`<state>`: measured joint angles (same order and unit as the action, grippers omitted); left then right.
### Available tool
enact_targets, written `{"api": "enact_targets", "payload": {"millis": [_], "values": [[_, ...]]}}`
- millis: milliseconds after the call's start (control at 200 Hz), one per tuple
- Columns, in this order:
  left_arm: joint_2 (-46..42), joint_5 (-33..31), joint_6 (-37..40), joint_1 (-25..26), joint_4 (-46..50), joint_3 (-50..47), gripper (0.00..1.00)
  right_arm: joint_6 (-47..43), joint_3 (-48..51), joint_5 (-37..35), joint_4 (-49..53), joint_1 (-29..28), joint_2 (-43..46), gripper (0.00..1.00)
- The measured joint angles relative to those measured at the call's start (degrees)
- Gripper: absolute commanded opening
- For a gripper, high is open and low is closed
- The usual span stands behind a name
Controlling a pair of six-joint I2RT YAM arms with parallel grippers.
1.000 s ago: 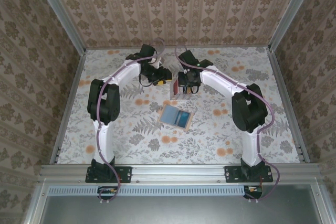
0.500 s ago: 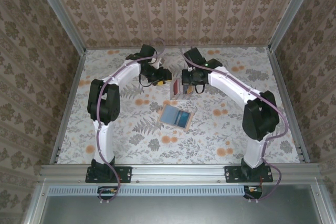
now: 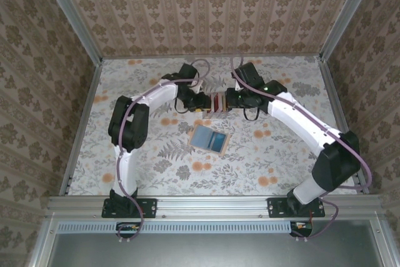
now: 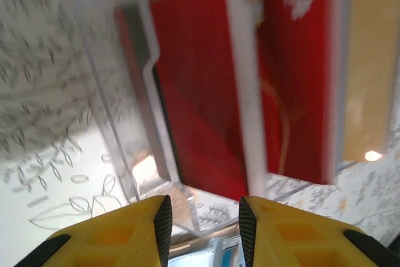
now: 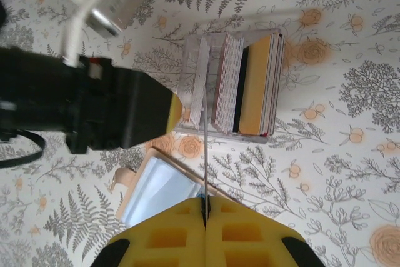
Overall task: Put the credit cards into the card holder
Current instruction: Move the card holder to the center of the table.
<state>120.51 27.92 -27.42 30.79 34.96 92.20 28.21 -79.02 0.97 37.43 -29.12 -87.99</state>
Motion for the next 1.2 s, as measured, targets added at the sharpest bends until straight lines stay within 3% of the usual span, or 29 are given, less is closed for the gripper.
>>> {"api": "enact_targets", "payload": {"millis": [240, 755, 1200], "values": [[-8.0, -3.6, -4.3, -0.5, -9.9, -14.9, 0.36, 0.0, 6.5, 0.6, -0.4, 0.0, 6.3, 0.07], [-10.6, -6.3, -7.3, 2.9, -18.2, -24.9, 0.37, 0.4, 12.2, 1.3, -3.8, 0.1, 6.4, 0.08], [-19.5, -9.1, -12.1, 8.1, -21.0, -36.4, 0.37, 8.6, 32.7, 14.0, -22.1, -1.0, 6.3, 0.08]]}}
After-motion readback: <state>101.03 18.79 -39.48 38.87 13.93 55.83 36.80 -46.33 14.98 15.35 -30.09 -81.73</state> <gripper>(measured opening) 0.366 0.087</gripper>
